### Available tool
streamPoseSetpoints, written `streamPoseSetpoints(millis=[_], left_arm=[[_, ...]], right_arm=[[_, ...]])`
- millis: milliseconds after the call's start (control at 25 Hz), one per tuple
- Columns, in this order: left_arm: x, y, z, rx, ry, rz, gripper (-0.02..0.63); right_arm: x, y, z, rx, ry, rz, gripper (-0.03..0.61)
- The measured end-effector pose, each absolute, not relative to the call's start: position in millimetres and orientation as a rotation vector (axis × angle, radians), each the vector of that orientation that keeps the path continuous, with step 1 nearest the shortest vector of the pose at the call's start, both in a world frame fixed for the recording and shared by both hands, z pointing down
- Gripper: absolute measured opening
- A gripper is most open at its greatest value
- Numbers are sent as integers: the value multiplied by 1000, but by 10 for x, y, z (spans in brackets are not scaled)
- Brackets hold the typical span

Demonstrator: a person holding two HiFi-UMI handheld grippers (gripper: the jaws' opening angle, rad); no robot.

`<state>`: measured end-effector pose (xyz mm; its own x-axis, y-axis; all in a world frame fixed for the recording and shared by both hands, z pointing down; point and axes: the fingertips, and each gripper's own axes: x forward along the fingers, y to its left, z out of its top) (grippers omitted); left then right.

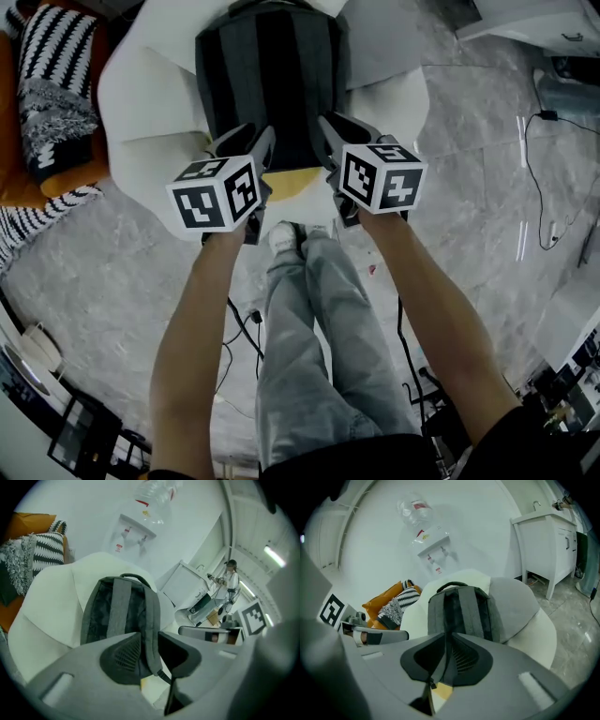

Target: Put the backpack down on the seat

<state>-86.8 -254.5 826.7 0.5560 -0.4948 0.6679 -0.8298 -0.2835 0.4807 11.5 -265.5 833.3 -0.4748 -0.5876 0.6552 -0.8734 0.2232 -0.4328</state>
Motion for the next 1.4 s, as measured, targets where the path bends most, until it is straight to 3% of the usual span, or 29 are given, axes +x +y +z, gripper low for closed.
streamPoseSetpoints(millis=[160,320,480,840,1400], left_arm=[[-865,-2325,8023,1966,-1046,423,108],[-912,-2238,7597,1975,-1111,392,25],[-847,-2052,7112,2003,-1165,404,1],[-588,-1802,6111,2054,-1203,353,0],[-885,-2249,4383,2270,-1399,231,0]], right_arm=[[71,-2448,8114,1359,-2137,1080,37],[136,-2332,7716,1405,-2130,1068,25],[172,-2296,7163,1455,-2166,1048,8],[44,-2268,6030,1454,-2288,925,8],[-308,-2485,4397,1421,-2510,627,8]])
